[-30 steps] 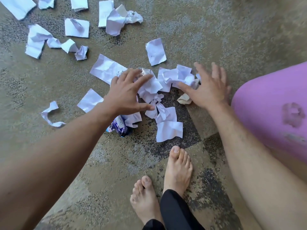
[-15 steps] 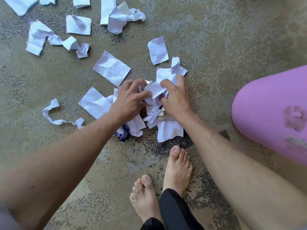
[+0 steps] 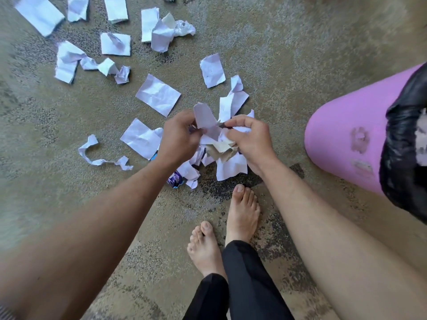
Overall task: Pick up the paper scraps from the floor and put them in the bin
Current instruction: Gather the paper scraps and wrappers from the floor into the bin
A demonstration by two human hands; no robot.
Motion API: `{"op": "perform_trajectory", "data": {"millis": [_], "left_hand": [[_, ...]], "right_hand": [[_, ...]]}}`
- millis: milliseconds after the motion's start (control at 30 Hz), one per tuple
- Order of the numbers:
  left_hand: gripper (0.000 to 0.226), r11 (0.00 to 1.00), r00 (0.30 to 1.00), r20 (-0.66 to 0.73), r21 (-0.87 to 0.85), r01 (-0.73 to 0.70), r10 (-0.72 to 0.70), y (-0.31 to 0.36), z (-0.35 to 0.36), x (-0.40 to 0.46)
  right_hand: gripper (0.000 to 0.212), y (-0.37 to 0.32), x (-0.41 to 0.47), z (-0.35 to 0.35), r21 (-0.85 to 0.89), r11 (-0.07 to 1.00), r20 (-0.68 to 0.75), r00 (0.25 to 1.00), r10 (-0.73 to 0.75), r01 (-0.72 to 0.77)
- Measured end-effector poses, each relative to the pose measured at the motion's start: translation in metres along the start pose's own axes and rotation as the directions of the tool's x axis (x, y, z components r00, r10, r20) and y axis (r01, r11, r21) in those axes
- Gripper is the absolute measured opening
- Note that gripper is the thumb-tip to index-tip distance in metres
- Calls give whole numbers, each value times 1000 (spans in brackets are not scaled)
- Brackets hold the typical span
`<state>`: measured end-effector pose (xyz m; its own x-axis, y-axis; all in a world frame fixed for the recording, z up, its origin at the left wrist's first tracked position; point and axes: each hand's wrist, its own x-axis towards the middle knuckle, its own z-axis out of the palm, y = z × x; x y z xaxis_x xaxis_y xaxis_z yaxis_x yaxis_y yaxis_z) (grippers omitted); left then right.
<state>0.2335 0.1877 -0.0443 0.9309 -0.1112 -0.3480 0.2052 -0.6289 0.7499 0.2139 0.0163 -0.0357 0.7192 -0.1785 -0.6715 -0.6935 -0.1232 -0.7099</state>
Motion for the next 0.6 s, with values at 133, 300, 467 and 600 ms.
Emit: {"op": "perform_trajectory", "data": {"millis": [133, 300, 467, 600], "left_hand": [[19, 983, 993, 13, -143, 116, -116, 37, -23, -28], [28, 914, 983, 81, -364, 182, -163, 115, -51, -59], [27, 875, 985, 158, -464, 138, -71, 195, -59, -80], [20, 879, 971, 239, -462, 117, -4, 249, -41, -88]], "right_hand": [[19, -31, -47, -22, 229, 973, -6, 1000, -19, 19], [21, -71, -108, -64, 324, 940, -122, 990, -68, 104], [18, -101, -165, -117, 428, 887, -265, 962, -60, 173], [19, -109, -197, -166, 468, 857, -404, 915, -9, 215]]}}
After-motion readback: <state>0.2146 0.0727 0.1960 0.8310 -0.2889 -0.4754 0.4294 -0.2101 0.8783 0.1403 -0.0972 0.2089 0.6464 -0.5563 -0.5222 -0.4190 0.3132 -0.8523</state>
